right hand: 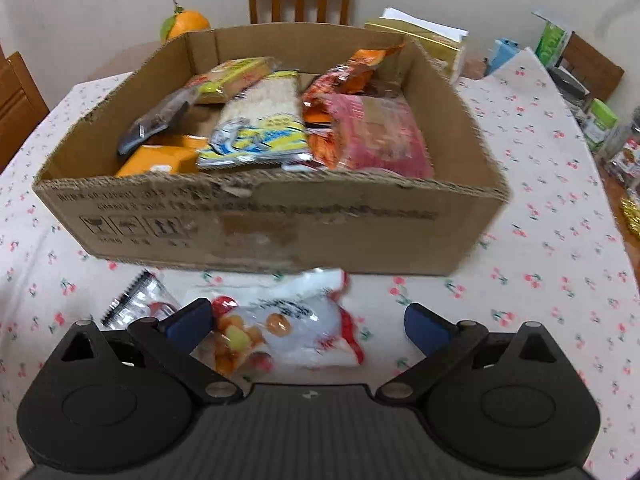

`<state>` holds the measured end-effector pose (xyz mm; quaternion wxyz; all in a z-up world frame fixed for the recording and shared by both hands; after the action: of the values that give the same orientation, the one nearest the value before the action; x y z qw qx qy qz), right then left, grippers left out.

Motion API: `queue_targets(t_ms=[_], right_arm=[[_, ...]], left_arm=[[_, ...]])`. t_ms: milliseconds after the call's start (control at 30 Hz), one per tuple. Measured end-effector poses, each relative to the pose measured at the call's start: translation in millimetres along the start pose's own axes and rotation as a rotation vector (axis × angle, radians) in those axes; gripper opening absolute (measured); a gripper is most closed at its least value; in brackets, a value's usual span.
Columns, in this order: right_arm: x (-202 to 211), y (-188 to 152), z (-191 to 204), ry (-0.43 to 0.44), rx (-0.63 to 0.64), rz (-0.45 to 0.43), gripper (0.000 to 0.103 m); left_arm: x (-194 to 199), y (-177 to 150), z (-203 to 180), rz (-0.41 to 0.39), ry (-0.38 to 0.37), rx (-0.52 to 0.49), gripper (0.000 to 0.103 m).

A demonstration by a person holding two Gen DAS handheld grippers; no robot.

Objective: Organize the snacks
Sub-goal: 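Move the right gripper over the white fish-ball packet while the left approaches the dark red packet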

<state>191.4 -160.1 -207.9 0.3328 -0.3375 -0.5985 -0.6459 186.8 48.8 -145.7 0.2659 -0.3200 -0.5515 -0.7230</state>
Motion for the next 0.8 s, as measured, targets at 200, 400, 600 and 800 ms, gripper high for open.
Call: queue_targets(t_ms=[200, 400, 600, 800], right_arm=[[8, -15, -27, -0.033, -0.036, 0.038, 0.103], [20, -14, -42, -0.052, -0.096, 0.027, 0.103], [6, 1, -35, -0.112, -0.141, -0.013, 0.103], [-5, -2, -34, -0.155, -0.143, -0.004, 0.103]], left_arm=[[0, 2, -11, -0.007, -0.036, -0.026, 0.09], [4, 0, -20, -0.011, -0.067, -0.036, 0.09], [4, -2, -27, 0.0, -0.08, -0.049, 0.09], [2, -4, -36, 0.023, -0.092, -0.052, 0.09]])
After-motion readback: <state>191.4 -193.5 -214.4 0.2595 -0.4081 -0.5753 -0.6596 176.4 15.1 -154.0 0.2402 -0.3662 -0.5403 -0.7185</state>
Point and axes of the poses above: each gripper's, at about its wrist camera, not at the fingertips, and x roughly against the way its jaws point, z to its left, y to its top, the point moved 5 cm from there along -x, roughly the way its jaws point, and after that the axes turned 4 degrees about y, right-handed, at the moved point
